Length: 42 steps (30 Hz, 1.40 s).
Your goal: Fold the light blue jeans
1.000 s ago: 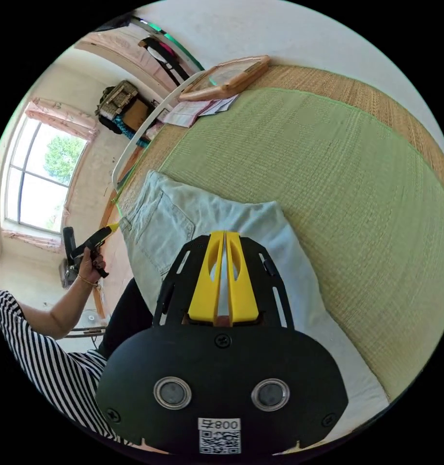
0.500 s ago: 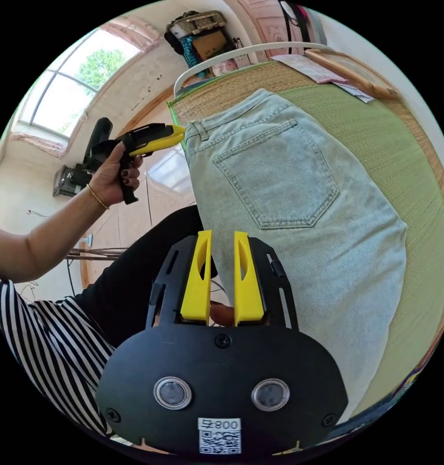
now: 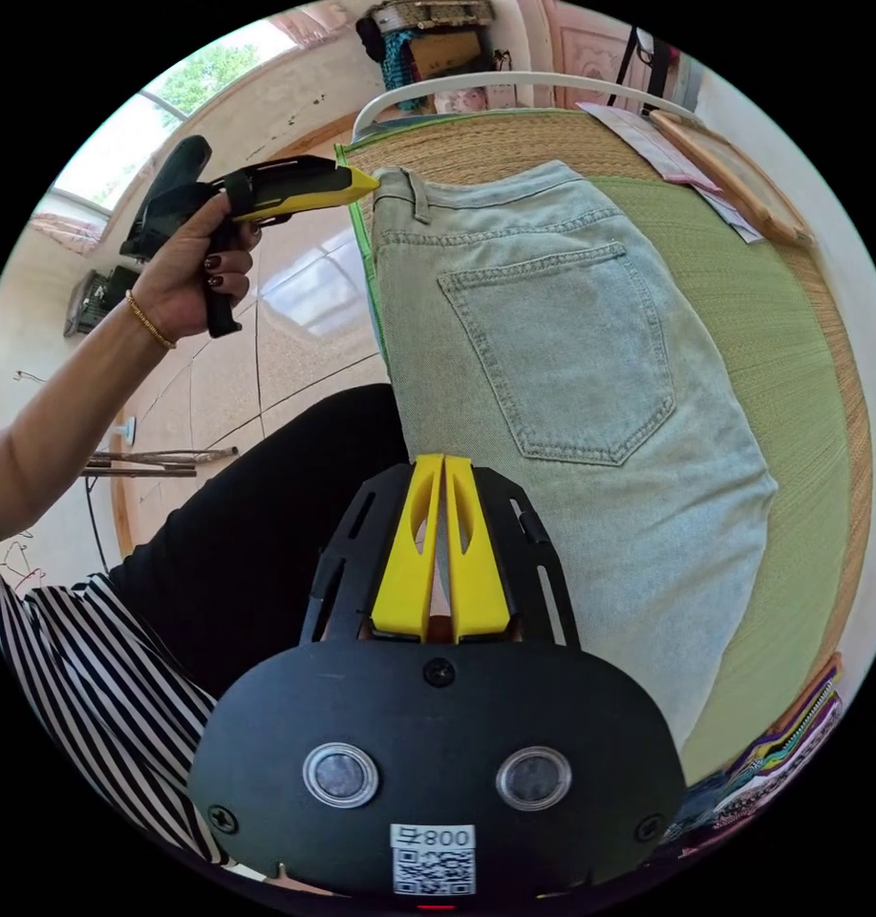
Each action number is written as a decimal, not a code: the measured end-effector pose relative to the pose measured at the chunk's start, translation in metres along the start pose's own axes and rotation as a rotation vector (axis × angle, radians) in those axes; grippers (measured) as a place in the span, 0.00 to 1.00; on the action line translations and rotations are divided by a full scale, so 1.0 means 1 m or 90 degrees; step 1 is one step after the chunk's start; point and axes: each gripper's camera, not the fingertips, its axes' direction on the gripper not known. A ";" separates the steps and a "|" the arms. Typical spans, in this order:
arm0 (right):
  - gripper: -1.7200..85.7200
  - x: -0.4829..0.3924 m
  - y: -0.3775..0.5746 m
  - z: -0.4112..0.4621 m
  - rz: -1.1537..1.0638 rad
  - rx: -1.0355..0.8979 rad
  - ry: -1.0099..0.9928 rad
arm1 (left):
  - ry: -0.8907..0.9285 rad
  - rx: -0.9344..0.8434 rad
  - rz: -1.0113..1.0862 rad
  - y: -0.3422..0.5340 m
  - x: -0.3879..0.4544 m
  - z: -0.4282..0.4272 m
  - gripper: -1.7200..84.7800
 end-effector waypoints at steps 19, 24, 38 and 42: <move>0.02 -0.017 -0.009 0.014 0.005 -0.010 0.010 | -0.045 0.038 0.049 0.017 0.027 -0.005 0.02; 0.02 -0.017 -0.004 0.012 0.007 -0.004 0.014 | -0.142 -0.039 0.094 0.009 0.047 0.026 0.02; 0.02 0.015 0.055 -0.033 0.106 0.068 -0.033 | -0.166 -0.070 0.178 0.013 0.135 0.064 0.02; 0.02 0.032 0.087 -0.021 0.168 0.033 -0.025 | -0.174 -0.121 0.182 0.012 0.140 0.091 0.02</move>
